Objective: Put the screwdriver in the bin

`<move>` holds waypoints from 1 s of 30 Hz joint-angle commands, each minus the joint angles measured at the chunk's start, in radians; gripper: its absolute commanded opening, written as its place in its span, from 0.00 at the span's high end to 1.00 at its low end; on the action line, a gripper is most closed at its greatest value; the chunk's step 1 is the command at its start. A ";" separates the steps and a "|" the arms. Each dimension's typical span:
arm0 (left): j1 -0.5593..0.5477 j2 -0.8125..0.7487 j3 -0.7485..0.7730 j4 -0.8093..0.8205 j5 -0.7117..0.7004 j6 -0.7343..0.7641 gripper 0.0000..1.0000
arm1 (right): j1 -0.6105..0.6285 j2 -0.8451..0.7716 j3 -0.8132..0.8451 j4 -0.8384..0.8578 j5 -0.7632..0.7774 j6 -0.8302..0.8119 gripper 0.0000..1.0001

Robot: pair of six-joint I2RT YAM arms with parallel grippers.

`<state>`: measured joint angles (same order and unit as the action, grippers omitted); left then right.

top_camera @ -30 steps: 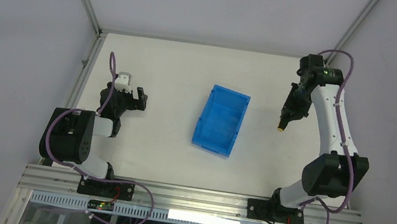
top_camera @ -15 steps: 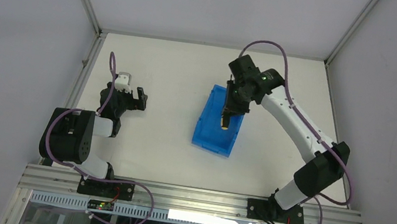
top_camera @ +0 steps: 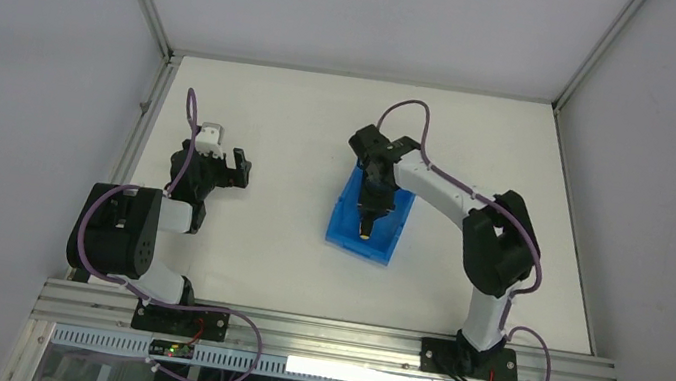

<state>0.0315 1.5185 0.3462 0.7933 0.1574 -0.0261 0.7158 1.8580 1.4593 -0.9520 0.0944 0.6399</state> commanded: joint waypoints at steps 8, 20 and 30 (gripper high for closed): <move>-0.011 -0.012 0.016 0.054 0.003 0.000 0.01 | 0.033 0.048 -0.023 0.085 0.138 0.072 0.60; -0.011 -0.014 0.016 0.053 0.002 0.000 0.01 | 0.071 -0.161 0.047 -0.001 0.253 0.051 0.56; -0.011 -0.012 0.016 0.053 0.003 0.000 0.01 | 0.034 -0.439 0.005 0.041 0.293 -0.156 0.01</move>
<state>0.0315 1.5185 0.3462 0.7929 0.1570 -0.0261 0.7753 1.5391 1.4807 -0.9497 0.3622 0.5945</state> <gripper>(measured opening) 0.990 0.987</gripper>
